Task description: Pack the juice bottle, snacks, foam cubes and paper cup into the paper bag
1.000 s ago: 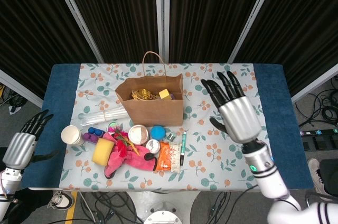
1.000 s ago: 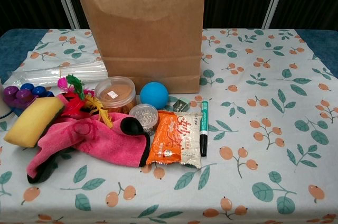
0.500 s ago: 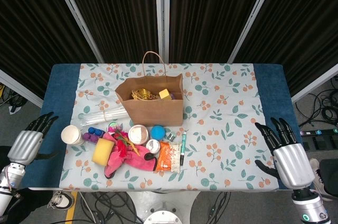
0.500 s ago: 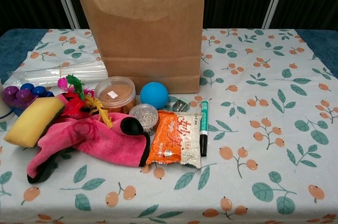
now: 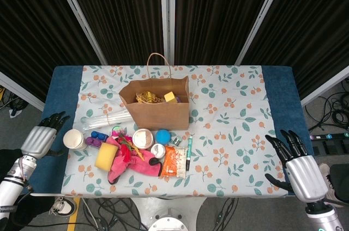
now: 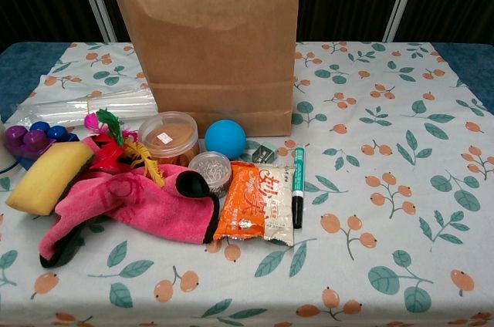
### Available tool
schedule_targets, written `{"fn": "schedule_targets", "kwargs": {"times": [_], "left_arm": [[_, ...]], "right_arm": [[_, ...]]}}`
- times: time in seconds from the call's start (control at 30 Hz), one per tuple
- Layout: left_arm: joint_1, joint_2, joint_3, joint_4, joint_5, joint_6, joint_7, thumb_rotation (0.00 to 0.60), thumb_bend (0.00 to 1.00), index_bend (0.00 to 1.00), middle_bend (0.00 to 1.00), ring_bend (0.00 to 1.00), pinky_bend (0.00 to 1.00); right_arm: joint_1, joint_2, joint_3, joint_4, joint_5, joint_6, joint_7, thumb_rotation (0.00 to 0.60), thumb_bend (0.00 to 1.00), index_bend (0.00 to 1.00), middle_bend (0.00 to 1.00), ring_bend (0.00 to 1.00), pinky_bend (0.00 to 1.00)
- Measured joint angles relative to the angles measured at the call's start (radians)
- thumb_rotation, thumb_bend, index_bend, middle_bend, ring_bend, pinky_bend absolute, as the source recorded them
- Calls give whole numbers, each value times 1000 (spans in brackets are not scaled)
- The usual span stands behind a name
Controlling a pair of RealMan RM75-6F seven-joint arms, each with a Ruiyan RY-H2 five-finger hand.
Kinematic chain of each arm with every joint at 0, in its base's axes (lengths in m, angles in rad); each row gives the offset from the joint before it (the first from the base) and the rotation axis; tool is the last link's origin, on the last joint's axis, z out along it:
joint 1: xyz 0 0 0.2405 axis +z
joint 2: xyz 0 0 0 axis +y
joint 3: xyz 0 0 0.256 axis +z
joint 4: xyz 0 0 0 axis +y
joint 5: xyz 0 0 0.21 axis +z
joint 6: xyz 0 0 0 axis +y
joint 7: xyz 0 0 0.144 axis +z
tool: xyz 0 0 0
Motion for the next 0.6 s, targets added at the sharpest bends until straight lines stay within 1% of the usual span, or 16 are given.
{"fn": "schedule_targets", "kwargs": {"times": [0.17,0.43,0.6], "left_arm": [[-26,3,12,-9,-14,-64,27,600,94,134,102,64,160],[-42,4,20,-13,-27,-97,42,600,104,135,103,65,173],[-60,-9,21,-1,-36,-121,57,600,127,173,156,107,224]], "right_arm": [[-10,0,20,14,13,-16,22,600,2,99,207,4,0],[-16,-15,51,43,40,-57,43,600,4,104,209,3,0],[-25,-22,66,61,54,-68,57,600,4,108,211,4,0]]}}
